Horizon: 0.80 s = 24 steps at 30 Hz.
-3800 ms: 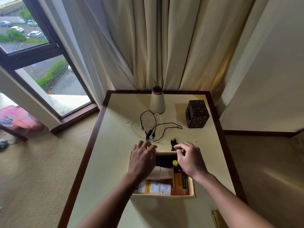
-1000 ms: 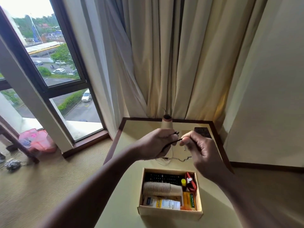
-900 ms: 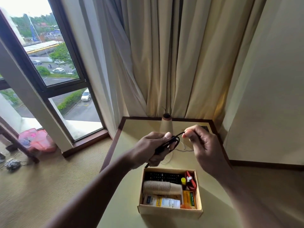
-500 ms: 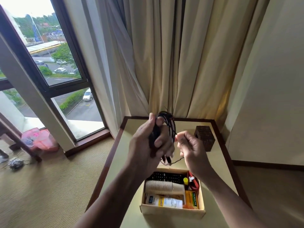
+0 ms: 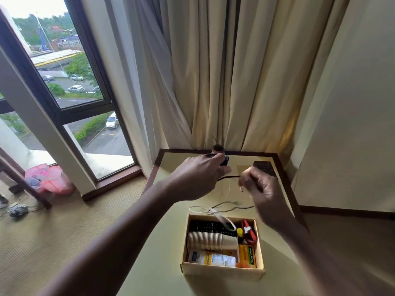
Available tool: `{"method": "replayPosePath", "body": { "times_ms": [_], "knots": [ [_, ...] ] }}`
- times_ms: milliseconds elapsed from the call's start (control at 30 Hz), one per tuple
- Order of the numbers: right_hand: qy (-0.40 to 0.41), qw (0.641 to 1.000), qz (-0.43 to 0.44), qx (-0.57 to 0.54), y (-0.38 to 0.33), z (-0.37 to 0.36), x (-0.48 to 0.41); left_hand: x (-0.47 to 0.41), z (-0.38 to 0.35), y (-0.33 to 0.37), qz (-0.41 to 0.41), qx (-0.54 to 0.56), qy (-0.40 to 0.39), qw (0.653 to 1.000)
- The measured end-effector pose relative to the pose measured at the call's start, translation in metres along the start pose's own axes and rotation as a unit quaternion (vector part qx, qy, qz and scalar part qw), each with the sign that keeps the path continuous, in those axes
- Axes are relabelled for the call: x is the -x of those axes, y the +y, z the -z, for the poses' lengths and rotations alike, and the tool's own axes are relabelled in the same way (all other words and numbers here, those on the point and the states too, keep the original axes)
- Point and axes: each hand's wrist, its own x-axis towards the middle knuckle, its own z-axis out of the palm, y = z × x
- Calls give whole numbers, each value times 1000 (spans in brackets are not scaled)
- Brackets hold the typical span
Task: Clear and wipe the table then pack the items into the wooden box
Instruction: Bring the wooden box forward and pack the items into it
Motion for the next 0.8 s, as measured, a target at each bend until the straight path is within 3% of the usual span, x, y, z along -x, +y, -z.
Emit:
{"method": "replayPosePath", "body": {
  "times_ms": [67, 100, 233, 300, 433, 467, 533, 600, 633, 667, 700, 767, 800],
  "knots": [
    [36, 999, -17, -9, 4, 10, -4, 2, -1, -11, 21, 161, -37, 986],
    [50, 998, -23, -20, 5, 13, -6, 3, -1, -16, 33, 261, -57, 963],
    [54, 996, -40, -51, 7, 10, -13, 10, -6, -19, 32, 494, -139, 857],
    [48, 995, -47, -67, 9, 3, -15, 11, -9, -14, 22, 612, -142, 778],
    [29, 993, -67, -90, 21, -17, -16, 7, -13, -2, 0, 829, -37, 557],
    [14, 994, -72, -82, 24, -22, -15, 4, -12, 0, -13, 853, 2, 521],
    [-32, 994, -83, -61, 30, -30, -12, -2, -7, 6, -27, 868, 74, 491],
    [-71, 993, -87, -37, 36, -35, -9, -9, -3, 8, -34, 843, 123, 523],
    [-85, 992, -85, -23, 37, -35, -9, -13, -2, 8, -38, 811, 145, 566],
    [-98, 992, -82, -11, 38, -35, -8, -18, -2, 7, -42, 758, 170, 628],
    [-112, 991, -77, -2, 38, -35, -8, -22, -3, 6, -45, 670, 200, 713],
    [-126, 990, -61, 11, 34, -34, -10, -30, -8, 3, -60, 391, 226, 890],
    [-119, 991, -51, 16, 33, -34, -12, -31, -11, 1, -68, 241, 201, 947]
  ]
}}
